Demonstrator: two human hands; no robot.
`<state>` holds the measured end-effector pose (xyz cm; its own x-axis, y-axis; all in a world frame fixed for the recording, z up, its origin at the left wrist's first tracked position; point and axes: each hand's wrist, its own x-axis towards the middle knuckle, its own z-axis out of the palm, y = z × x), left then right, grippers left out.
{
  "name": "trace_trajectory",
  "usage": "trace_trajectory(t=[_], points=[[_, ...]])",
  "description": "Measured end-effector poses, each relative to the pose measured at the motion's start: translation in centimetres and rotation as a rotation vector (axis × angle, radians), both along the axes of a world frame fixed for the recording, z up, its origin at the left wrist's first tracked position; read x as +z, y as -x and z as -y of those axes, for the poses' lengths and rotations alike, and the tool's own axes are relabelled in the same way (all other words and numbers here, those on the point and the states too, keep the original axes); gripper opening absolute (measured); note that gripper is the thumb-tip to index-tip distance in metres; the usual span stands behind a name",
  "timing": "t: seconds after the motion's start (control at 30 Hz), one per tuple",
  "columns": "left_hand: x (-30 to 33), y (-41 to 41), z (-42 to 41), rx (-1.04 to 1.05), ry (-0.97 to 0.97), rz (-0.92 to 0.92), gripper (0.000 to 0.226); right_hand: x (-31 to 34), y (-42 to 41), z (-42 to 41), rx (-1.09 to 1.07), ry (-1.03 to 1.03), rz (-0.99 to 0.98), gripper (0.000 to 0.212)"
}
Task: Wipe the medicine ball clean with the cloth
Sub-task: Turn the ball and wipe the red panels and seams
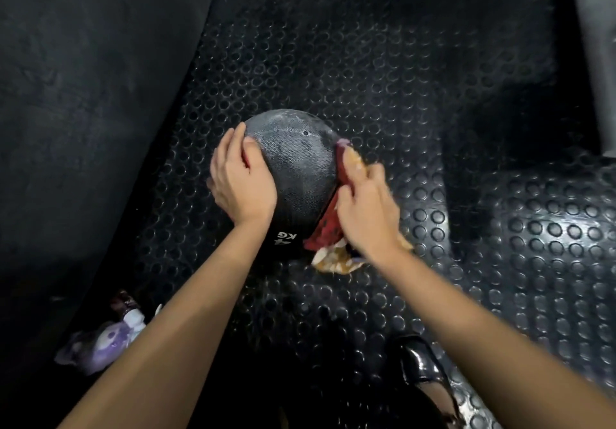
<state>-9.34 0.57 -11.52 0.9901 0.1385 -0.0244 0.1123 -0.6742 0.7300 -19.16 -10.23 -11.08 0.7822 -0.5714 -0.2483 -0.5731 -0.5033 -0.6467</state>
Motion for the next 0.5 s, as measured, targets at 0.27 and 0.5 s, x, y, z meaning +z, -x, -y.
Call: trace_trajectory(t=[0.27,0.5], points=[[0.0,0.2,0.4,-0.013,0.007,0.031,0.048,-0.4,-0.2,0.6,-0.015,0.027,0.006,0.054],[0.0,-0.3,0.2,0.009,0.051,-0.003,0.040,0.2,2.8,-2.6,0.145,0.100,0.034,0.058]])
